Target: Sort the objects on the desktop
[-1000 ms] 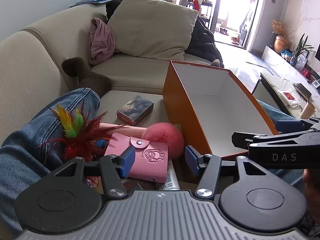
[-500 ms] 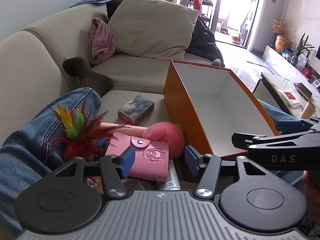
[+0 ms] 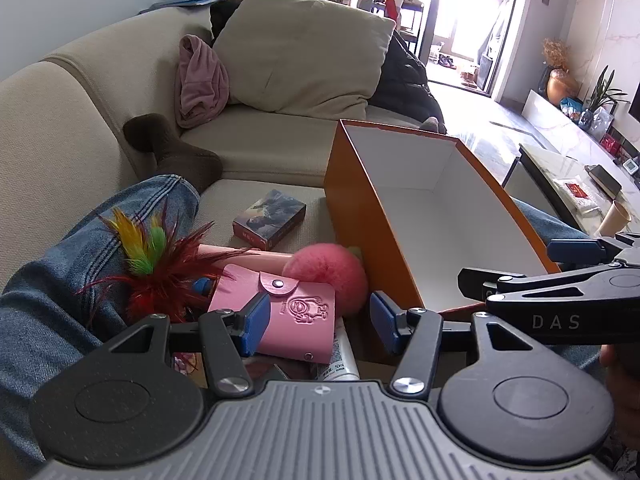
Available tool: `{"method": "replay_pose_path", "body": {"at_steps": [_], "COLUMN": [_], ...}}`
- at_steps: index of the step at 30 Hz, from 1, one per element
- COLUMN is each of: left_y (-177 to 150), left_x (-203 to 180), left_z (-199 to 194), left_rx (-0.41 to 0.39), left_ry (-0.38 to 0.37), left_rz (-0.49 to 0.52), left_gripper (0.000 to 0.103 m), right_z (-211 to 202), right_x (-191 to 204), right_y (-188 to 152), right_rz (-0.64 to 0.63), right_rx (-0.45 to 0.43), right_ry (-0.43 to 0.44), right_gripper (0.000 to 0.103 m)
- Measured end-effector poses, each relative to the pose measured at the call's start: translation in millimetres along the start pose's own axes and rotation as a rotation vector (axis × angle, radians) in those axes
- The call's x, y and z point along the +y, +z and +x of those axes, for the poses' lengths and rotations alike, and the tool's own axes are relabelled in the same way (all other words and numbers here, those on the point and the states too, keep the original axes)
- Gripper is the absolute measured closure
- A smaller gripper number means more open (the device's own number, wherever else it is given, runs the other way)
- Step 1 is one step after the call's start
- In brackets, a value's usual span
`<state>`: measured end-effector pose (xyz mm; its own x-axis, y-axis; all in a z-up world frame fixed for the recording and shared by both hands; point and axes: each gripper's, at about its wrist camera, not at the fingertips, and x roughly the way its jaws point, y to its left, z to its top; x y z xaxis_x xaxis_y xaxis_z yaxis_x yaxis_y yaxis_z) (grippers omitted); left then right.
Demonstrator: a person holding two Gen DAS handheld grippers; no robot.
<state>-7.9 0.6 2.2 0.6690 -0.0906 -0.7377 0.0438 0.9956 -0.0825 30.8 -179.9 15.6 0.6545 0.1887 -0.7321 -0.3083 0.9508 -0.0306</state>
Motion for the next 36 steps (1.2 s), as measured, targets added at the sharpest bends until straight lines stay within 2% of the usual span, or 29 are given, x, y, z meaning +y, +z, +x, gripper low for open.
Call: {"method": "replay_pose_path", "body": {"at_steps": [11, 17, 22, 23, 28, 32, 36], "left_y": [9.1, 17.2, 26.7, 28.6, 32.7, 27.8, 19.6], "left_x": [10.5, 25.4, 41.9, 44.9, 61.2, 74.6, 81.5], "left_z": [1.1, 6.6, 13.7, 15.1, 26.8, 35.7, 41.0], "left_rx": [0.006, 0.030, 0.051, 0.055, 0.108, 0.168, 0.217], "left_ry": [0.009, 0.034, 0.039, 0.039, 0.021, 0.000, -0.017], "left_rz": [-0.015, -0.036, -0.065, -0.069, -0.113, -0.168, -0.188], "left_gripper": [0.038, 0.038, 0.038, 0.040, 0.049, 0.061, 0.061], "right_z": [2.5, 12.1, 25.4, 28.7, 46.3, 57.2, 67.0], "right_x": [5.3, 14.6, 27.7, 31.0, 46.6, 62.5, 80.2], "right_y": [4.2, 18.2, 33.9, 37.1, 46.0, 40.7, 32.3], "right_rz": [-0.047, -0.104, -0.181, -0.197, -0.278, -0.358, -0.447], "right_rx": [-0.016, -0.018, -0.013, -0.006, 0.040, 0.092, 0.142], "right_ry": [0.017, 0.080, 0.144, 0.164, 0.274, 0.379, 0.453], "right_gripper": [0.003, 0.006, 0.025, 0.027, 0.050, 0.060, 0.067]}}
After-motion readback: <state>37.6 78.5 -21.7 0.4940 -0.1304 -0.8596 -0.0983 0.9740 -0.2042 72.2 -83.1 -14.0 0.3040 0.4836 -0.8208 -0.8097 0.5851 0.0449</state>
